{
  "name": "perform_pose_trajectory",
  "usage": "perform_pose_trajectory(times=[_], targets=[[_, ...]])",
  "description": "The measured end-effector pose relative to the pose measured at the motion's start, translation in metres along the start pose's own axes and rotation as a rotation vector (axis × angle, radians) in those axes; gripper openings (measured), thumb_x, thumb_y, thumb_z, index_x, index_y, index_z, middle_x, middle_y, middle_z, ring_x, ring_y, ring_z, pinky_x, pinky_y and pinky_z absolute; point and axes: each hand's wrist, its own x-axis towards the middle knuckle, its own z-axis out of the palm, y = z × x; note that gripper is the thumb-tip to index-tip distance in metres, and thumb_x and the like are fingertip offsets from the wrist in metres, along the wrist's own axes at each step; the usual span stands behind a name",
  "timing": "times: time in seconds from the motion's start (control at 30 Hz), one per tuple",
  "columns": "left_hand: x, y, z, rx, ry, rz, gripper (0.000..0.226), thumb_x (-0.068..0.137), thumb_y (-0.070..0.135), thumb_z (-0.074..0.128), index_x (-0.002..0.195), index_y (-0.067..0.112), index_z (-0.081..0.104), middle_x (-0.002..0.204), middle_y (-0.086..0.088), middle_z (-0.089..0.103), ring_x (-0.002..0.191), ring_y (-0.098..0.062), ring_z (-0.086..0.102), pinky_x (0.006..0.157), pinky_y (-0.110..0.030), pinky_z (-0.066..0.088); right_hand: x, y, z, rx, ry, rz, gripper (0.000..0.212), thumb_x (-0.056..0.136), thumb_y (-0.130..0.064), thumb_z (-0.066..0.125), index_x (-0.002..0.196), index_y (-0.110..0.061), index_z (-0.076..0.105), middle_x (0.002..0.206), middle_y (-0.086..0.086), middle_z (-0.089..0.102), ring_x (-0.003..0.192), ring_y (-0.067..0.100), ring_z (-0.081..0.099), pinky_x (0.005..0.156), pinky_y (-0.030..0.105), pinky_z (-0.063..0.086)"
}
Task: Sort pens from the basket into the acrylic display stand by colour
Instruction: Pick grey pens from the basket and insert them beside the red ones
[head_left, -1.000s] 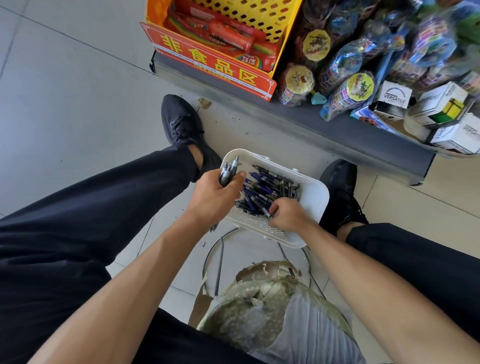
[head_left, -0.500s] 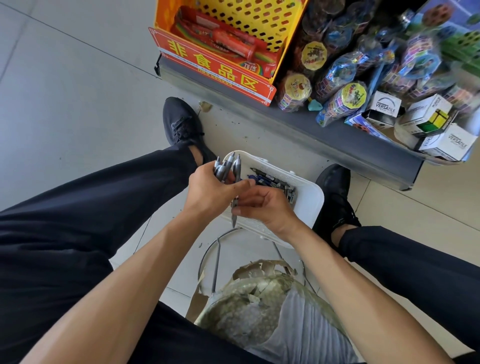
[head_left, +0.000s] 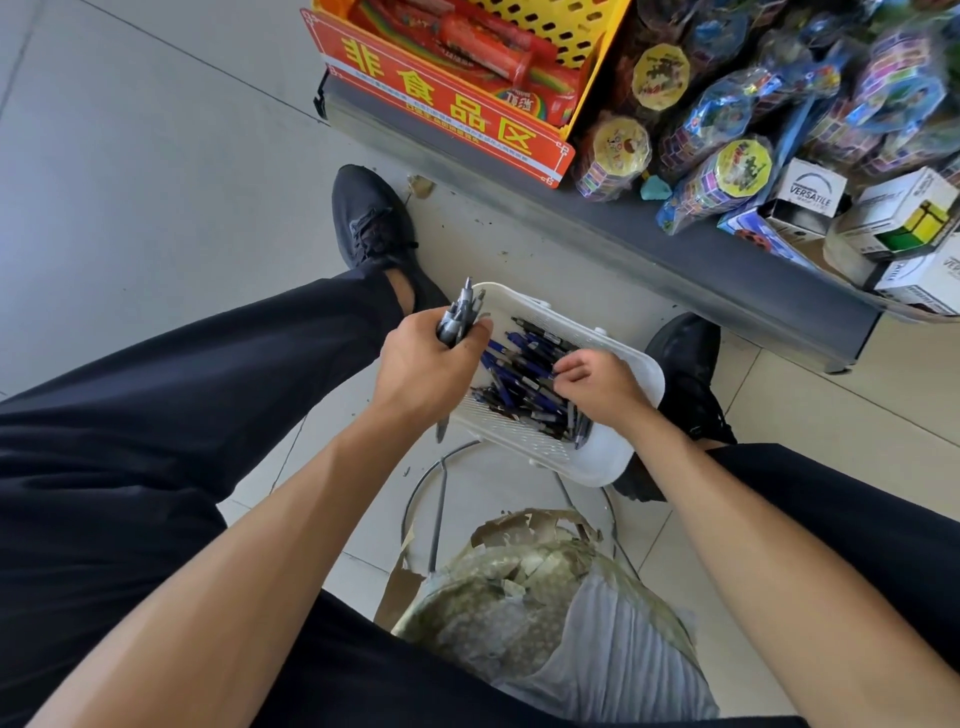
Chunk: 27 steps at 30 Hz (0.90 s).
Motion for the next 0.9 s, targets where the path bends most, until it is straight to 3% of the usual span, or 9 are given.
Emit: perform_pose_trajectory(times=[0.1, 0.2, 0.3, 0.4, 0.47, 0.53, 0.6, 0.77, 0.9], targets=[[-0.001, 0.0, 0.0, 0.009, -0.032, 0.002, 0.039, 0.098, 0.042, 0.061, 0.086, 0.005, 0.063, 0.066, -0.006, 0.063, 0.056, -0.02, 0.058, 0.058, -0.036, 0.052, 0.015, 0.017, 0.005, -0.141, -0.054, 0.024, 0.028, 0.092, -0.001, 0.059, 0.117, -0.009, 0.07, 0.102, 0.002, 0.07, 0.103, 0.021, 0.067, 0.08, 0.017, 0.05], [-0.002, 0.003, 0.0, -0.06, -0.105, -0.036, 0.031, 0.1, 0.039, 0.058, 0.095, 0.009, 0.062, 0.074, -0.012, 0.071, 0.057, -0.015, 0.07, 0.064, -0.034, 0.062, 0.026, 0.022, 0.021, -0.286, -0.093, 0.003, 0.029, 0.092, -0.002, 0.06, 0.119, -0.009, 0.07, 0.115, 0.009, 0.071, 0.111, 0.028, 0.065, 0.097, 0.034, 0.052], [-0.002, 0.005, 0.001, -0.085, -0.159, -0.066, 0.03, 0.102, 0.032, 0.058, 0.099, 0.003, 0.06, 0.071, -0.009, 0.064, 0.051, -0.01, 0.064, 0.056, -0.026, 0.061, 0.029, 0.019, 0.033, -0.473, -0.098, 0.019, 0.031, 0.092, -0.008, 0.057, 0.119, -0.014, 0.07, 0.115, 0.01, 0.07, 0.109, 0.032, 0.065, 0.087, 0.032, 0.051], [-0.003, 0.004, 0.002, -0.077, -0.17, -0.077, 0.036, 0.102, 0.032, 0.058, 0.098, -0.004, 0.058, 0.07, -0.013, 0.058, 0.056, -0.018, 0.056, 0.05, -0.021, 0.054, 0.032, 0.009, 0.041, -0.614, -0.065, 0.015, 0.03, 0.093, -0.011, 0.058, 0.121, -0.011, 0.067, 0.116, 0.015, 0.069, 0.111, 0.037, 0.064, 0.089, 0.037, 0.053], [-0.003, 0.003, 0.002, -0.069, -0.176, -0.067, 0.035, 0.102, 0.033, 0.058, 0.098, -0.002, 0.059, 0.069, -0.012, 0.058, 0.057, -0.019, 0.055, 0.055, -0.029, 0.058, 0.033, 0.007, 0.045, -0.668, -0.068, 0.029, 0.026, 0.096, -0.015, 0.059, 0.12, -0.009, 0.064, 0.119, 0.016, 0.067, 0.113, 0.038, 0.063, 0.091, 0.04, 0.053], [-0.003, 0.004, 0.002, -0.066, -0.175, -0.055, 0.033, 0.102, 0.035, 0.058, 0.097, 0.002, 0.061, 0.069, -0.011, 0.059, 0.058, -0.019, 0.056, 0.065, -0.045, 0.06, 0.035, 0.011, 0.046, -0.665, -0.08, 0.037, 0.023, 0.097, -0.016, 0.058, 0.118, -0.008, 0.064, 0.12, 0.016, 0.066, 0.112, 0.037, 0.064, 0.089, 0.039, 0.053], [-0.002, 0.004, 0.001, -0.062, -0.165, -0.047, 0.034, 0.101, 0.036, 0.058, 0.095, 0.003, 0.061, 0.069, -0.011, 0.06, 0.058, -0.02, 0.056, 0.067, -0.053, 0.059, 0.035, 0.015, 0.046, -0.63, -0.095, 0.058, 0.023, 0.098, -0.017, 0.055, 0.117, -0.009, 0.065, 0.119, 0.015, 0.066, 0.11, 0.035, 0.064, 0.089, 0.038, 0.053], [-0.003, 0.004, 0.001, -0.045, -0.169, -0.053, 0.034, 0.101, 0.038, 0.058, 0.094, 0.005, 0.061, 0.069, -0.01, 0.061, 0.059, -0.019, 0.057, 0.07, -0.055, 0.059, 0.034, 0.019, 0.045, -0.561, -0.116, 0.078, 0.028, 0.097, -0.02, 0.054, 0.123, -0.014, 0.063, 0.123, 0.013, 0.065, 0.114, 0.034, 0.061, 0.096, 0.039, 0.053], [-0.003, 0.004, 0.002, -0.03, -0.17, -0.059, 0.035, 0.101, 0.038, 0.057, 0.095, 0.003, 0.061, 0.07, -0.011, 0.061, 0.06, -0.021, 0.055, 0.073, -0.055, 0.059, 0.037, 0.019, 0.04, -0.53, -0.127, 0.073, 0.023, 0.093, -0.019, 0.059, 0.115, -0.016, 0.065, 0.119, 0.01, 0.065, 0.11, 0.032, 0.063, 0.091, 0.036, 0.053]])
